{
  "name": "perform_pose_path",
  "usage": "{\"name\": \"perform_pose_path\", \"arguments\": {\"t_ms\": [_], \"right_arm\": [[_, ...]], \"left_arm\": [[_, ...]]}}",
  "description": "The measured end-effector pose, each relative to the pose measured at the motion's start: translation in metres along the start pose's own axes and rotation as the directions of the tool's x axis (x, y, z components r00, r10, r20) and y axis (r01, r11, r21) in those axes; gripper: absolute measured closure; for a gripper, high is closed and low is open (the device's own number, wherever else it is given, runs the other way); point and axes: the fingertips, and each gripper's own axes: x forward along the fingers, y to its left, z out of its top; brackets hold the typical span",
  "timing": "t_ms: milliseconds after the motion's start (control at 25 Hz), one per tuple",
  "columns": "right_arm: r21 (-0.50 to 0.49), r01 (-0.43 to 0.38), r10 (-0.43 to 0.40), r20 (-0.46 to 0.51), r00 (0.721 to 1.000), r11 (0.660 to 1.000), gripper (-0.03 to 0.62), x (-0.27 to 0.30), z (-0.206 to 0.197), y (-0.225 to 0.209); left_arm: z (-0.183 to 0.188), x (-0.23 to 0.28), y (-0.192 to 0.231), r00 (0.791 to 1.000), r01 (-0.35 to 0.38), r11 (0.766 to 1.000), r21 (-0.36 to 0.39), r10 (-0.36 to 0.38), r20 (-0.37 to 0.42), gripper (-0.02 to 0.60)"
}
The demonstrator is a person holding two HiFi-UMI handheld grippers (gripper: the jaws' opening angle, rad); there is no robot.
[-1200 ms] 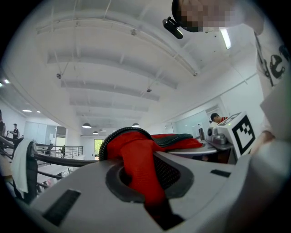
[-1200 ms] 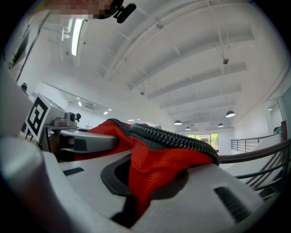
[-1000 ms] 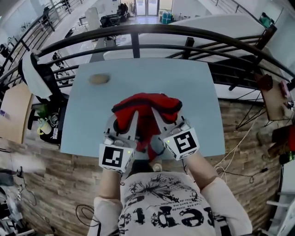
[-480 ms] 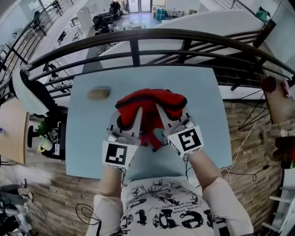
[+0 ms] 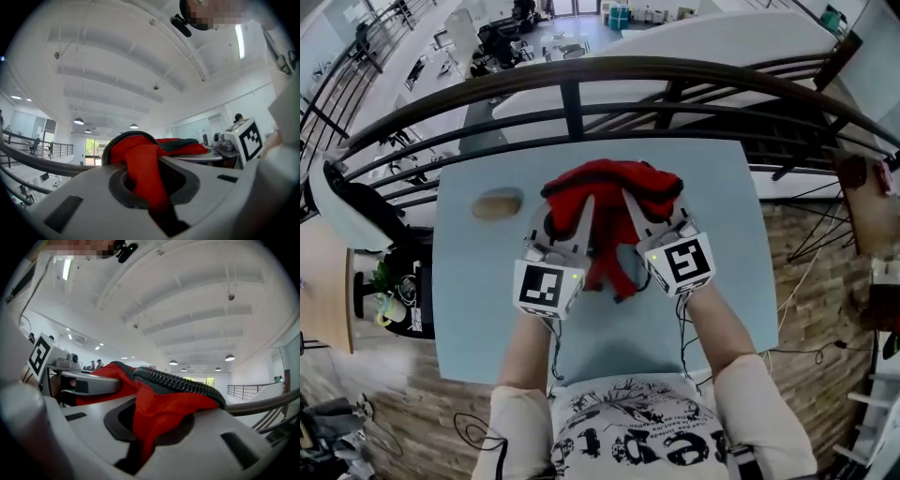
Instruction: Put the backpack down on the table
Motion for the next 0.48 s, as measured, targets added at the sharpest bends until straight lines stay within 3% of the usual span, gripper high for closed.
{"name": "perform_pose_path", "arguments": {"t_ms": [280,480], "right_arm": [[0.038,-0.003,0.006,-0.076,0.997,0.999,0.560,0.012,-0.053,-0.006],[0.079,-0.020,0.029,-0.114,0.993,0.997,0.557,0.005,-0.075,-0.001]], "left_arm": [[-0.057,0.016,0.008,0.998,0.007,0.997,-0.080,-0.012,-0.061,0.543],[-0.079,0.009,0.000,0.997,0.007,0.995,-0.102,-0.015,-0.079,0.543]]}}
